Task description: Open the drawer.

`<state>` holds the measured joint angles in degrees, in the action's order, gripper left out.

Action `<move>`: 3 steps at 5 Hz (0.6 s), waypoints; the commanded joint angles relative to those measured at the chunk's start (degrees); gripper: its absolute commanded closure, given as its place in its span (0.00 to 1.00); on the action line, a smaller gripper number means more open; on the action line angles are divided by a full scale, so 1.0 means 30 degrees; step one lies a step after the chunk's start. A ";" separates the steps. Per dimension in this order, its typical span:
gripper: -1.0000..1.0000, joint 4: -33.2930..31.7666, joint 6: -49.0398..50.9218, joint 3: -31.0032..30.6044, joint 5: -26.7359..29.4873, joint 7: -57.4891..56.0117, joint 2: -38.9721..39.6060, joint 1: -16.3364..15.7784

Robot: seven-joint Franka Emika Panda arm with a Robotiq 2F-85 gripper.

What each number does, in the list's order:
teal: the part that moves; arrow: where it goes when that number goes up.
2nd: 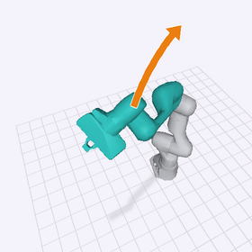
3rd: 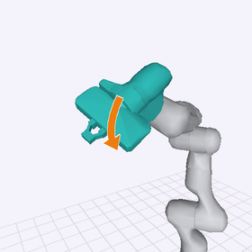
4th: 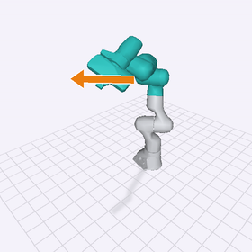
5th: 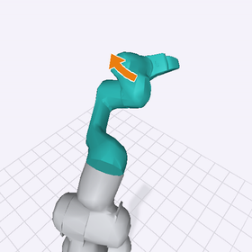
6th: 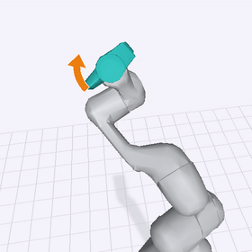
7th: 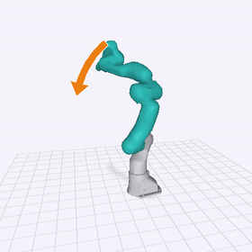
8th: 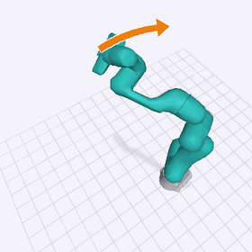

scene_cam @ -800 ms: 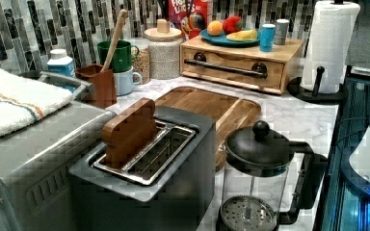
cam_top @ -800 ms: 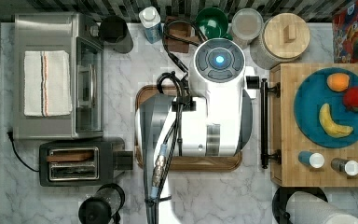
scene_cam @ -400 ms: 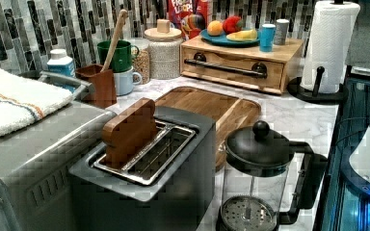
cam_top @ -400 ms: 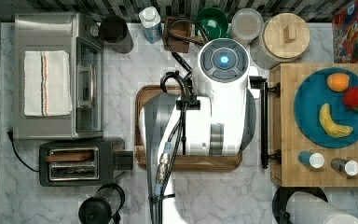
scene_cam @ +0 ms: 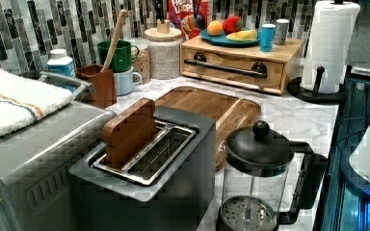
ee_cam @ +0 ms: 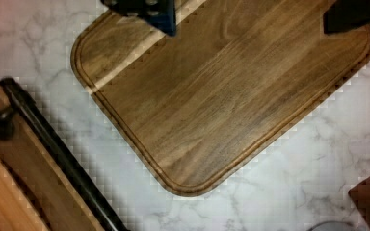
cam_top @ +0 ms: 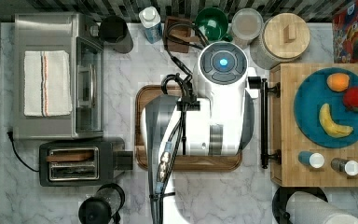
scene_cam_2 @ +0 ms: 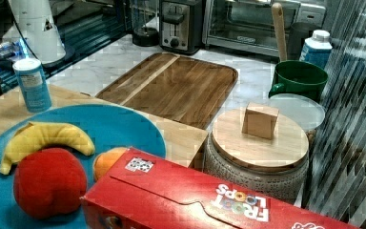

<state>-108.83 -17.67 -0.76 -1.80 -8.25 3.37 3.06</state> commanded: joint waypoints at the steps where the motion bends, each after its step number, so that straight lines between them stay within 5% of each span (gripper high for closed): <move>1: 0.00 -0.1951 -0.1123 0.0945 -0.0923 -0.9972 -0.0915 0.1231; 3: 0.00 -0.3397 -0.4119 0.1345 -0.2956 -1.4779 -0.0837 0.2150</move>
<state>-118.73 -26.00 0.74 -7.67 -47.62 3.34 8.50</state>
